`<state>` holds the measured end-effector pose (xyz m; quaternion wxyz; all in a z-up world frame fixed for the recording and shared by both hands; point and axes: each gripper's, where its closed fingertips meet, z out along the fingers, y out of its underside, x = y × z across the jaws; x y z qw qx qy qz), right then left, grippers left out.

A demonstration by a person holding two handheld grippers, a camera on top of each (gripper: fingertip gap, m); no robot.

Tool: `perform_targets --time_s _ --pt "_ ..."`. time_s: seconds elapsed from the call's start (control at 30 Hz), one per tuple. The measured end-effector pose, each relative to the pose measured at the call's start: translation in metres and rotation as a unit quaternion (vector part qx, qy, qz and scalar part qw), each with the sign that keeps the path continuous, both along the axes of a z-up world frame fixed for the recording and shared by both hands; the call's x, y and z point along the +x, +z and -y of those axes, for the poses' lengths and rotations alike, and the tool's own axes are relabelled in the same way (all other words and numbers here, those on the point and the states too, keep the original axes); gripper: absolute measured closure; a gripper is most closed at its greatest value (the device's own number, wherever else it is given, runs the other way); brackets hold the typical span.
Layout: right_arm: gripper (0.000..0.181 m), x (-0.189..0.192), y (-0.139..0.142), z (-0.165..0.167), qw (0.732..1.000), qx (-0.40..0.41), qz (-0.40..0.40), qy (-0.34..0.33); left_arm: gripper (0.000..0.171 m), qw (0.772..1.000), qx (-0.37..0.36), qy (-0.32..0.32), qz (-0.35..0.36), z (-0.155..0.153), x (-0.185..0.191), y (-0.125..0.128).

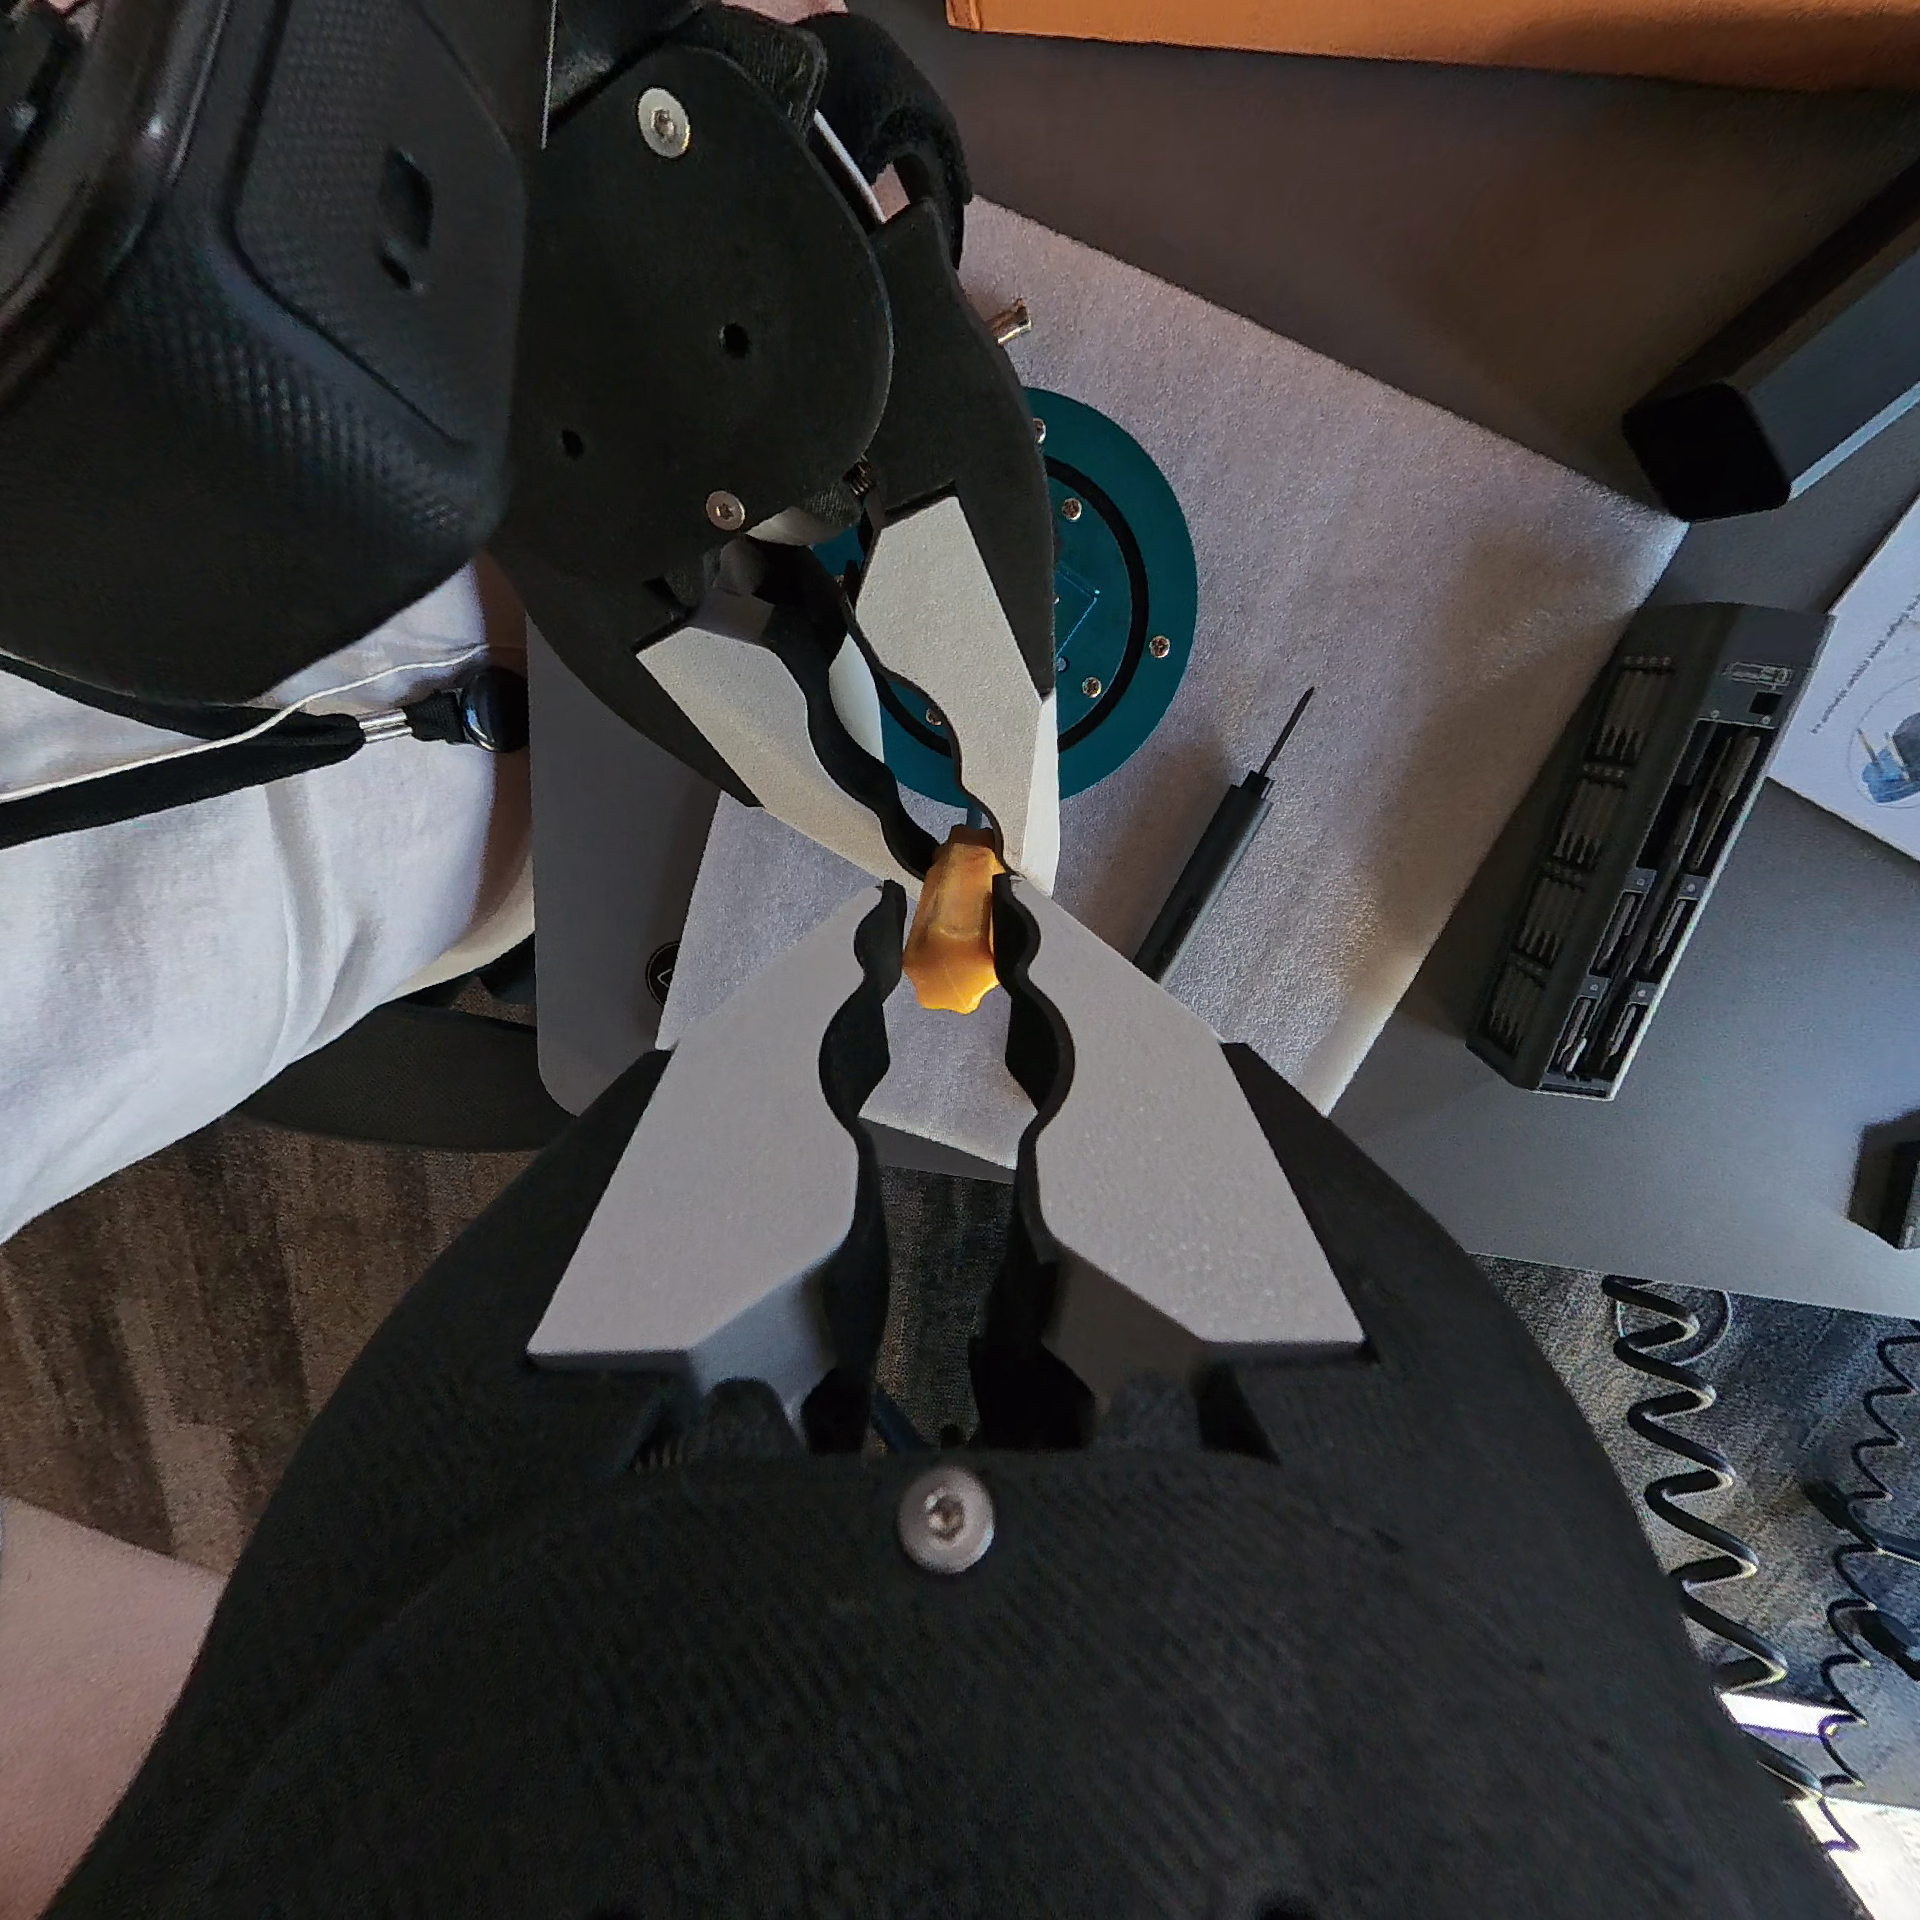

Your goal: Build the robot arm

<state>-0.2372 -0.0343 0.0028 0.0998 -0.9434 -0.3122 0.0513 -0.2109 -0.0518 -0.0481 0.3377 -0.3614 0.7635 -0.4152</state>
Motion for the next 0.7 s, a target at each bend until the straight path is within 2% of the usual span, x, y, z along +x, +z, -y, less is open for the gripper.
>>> perform_targets --time_s 0.7 --pt "0.165 -0.0003 -0.0001 -0.0007 1.000 -0.006 0.001 -0.018 0.157 1.000 -0.006 -0.009 -0.003 -0.0003 -0.0018 0.0002"
